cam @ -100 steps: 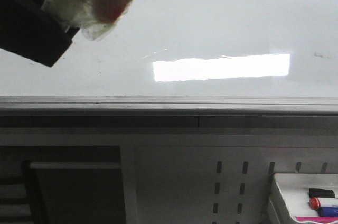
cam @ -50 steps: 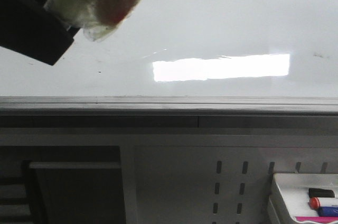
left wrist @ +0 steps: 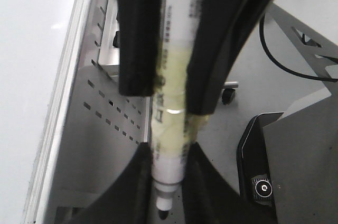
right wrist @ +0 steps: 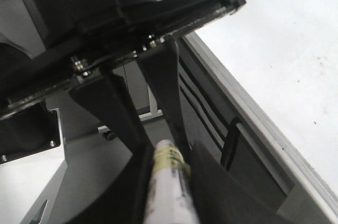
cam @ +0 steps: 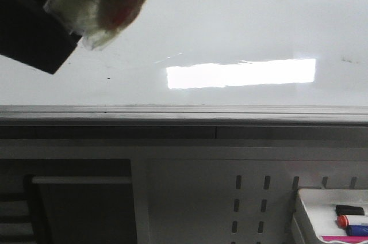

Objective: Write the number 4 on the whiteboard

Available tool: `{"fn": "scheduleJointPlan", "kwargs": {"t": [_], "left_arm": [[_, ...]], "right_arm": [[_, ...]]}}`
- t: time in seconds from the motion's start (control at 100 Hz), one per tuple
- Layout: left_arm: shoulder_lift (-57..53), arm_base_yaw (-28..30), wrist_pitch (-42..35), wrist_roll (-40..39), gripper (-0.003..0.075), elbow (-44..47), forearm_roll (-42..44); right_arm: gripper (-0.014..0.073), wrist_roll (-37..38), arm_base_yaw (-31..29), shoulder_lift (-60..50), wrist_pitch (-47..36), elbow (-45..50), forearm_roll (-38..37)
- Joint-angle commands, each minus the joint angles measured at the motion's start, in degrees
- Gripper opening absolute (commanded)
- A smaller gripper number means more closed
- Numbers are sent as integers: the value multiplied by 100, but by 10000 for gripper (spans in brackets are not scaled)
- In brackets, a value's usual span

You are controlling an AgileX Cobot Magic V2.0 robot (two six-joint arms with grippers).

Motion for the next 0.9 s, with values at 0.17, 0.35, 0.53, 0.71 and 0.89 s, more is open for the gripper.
{"fn": "scheduleJointPlan", "kwargs": {"t": [0.17,0.35,0.53,0.71,0.89], "left_arm": [[-100,-41,-288,16,101,-190,-593],[-180,-13,-288,-351,424,-190,-591],[-792,393,-287,-993,459,-156,-541],[-2062,1270,-563,-1492,406,149,-547],[-3466,1805,-1137,-2484,256,748,-534]], "right_arm": [[-71,18,24,-51,-33,-208,131],[-62,18,24,-51,-113,-198,57],[-62,18,14,-270,-580,101,19],[-63,18,14,-820,-1785,909,19],[-63,18,14,-1032,-2432,1444,19]]}}
